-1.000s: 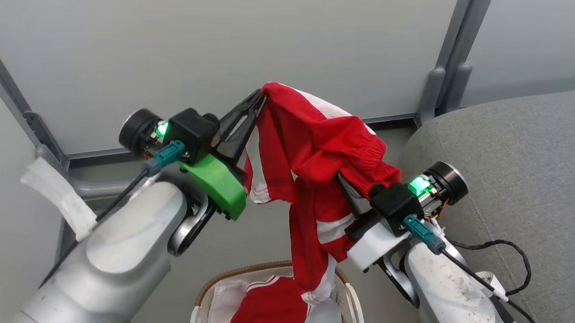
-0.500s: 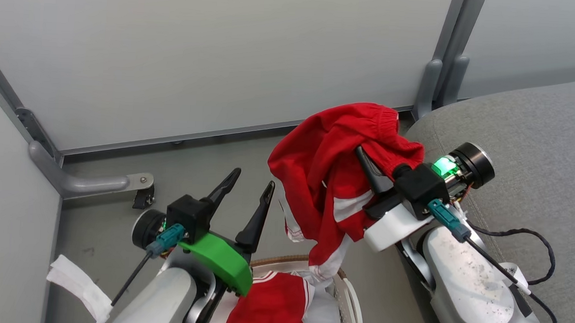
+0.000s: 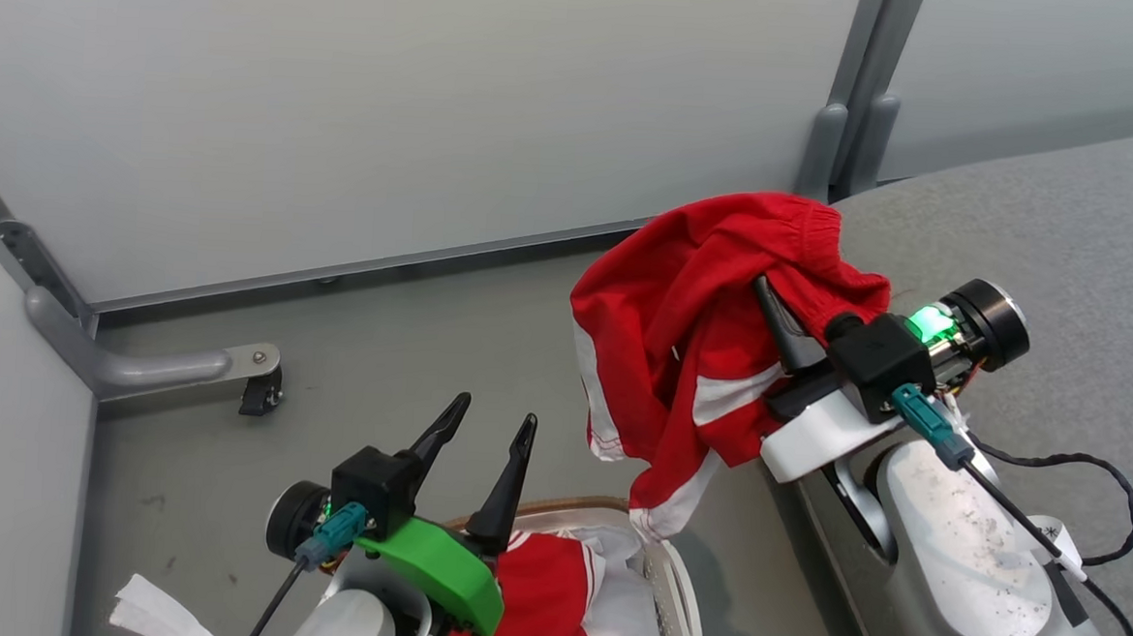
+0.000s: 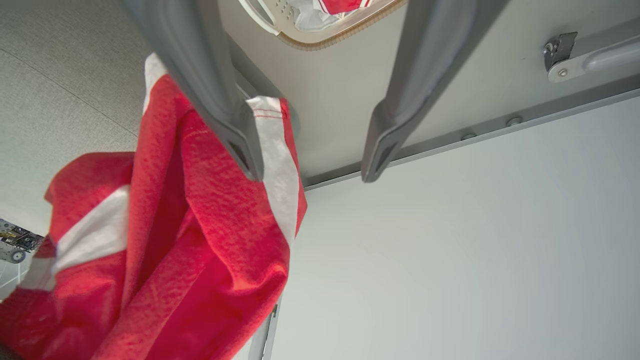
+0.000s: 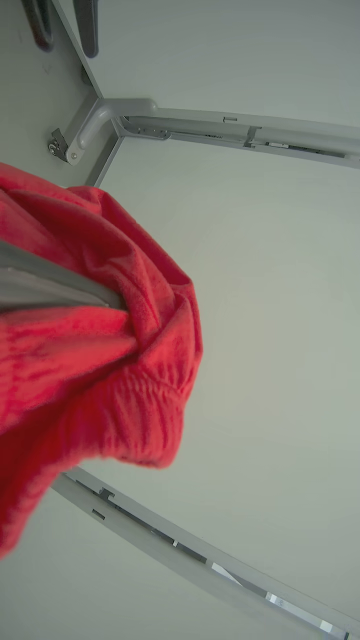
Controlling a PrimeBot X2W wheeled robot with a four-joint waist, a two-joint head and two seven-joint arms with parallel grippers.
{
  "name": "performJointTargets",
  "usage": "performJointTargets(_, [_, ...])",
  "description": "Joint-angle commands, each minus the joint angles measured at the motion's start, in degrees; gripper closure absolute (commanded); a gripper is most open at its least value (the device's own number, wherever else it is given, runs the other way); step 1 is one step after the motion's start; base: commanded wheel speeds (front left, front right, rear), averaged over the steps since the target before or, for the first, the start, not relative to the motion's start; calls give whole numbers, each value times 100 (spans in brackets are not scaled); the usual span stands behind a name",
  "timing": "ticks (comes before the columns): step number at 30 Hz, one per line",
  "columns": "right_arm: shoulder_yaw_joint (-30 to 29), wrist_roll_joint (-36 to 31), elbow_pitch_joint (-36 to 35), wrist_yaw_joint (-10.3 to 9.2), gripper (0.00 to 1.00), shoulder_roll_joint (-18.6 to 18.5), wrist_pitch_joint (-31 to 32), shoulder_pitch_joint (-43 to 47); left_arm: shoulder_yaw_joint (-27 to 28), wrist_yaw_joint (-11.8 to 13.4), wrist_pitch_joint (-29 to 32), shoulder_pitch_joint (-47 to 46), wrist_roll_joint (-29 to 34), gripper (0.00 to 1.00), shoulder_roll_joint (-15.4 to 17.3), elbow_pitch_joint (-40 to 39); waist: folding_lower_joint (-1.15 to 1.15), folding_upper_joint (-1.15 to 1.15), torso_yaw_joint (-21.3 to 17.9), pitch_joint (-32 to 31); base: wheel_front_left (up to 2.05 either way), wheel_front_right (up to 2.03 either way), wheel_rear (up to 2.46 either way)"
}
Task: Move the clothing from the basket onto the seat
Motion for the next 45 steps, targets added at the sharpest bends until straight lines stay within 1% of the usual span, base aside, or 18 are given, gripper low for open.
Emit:
performJointTargets(1, [-44,-47,10,-6,100,-45,-10,48,48,-30,-19,96,42,0,-39,-24,0,0,-156,52,0,0,0])
performJointTargets(6, [-137,-75,47,-6,100,-139,-10,6,148,-59,-14,96,226,0,-97,-108,0,0,-574,217,0,0,0])
performJointTargets(11, [-305,-79,52,-7,100,-235,-10,-44,196,-91,-12,-54,351,0,-140,-159,0,0,-1088,491,0,0,0])
performJointTargets(16, [-649,-85,12,-6,100,-285,-10,-20,151,-95,-12,-226,464,0,-157,-113,0,0,-1553,768,0,0,0])
performJointTargets(20, [-854,-147,-1,-6,100,-302,-10,12,69,-94,-12,-388,531,0,-114,-97,0,0,-1825,1001,0,0,0])
performJointTargets(25, [-1001,-142,22,-6,100,-322,-10,-168,-37,-95,-12,-580,566,0,10,-105,0,0,-2006,1327,0,0,0])
performJointTargets(29, [-1133,-97,76,-6,100,-445,-10,-484,-113,-96,-12,-759,619,0,101,-150,0,0,-1976,1661,0,0,0])
performJointTargets(33, [-1325,-5,207,-6,100,-670,-10,-1045,-157,-96,-12,-965,659,0,222,-192,0,0,-1800,2063,0,0,0])
performJointTargets(38, [-1543,123,453,-7,100,-1086,-10,-2002,-89,-97,-12,-1259,722,0,384,-267,0,0,-1462,2715,0,0,0])
performJointTargets(45, [-1571,255,1238,-7,100,-1709,-10,-3299,-35,-83,-12,-1591,886,0,563,-391,0,0,-1039,3556,0,0,0])
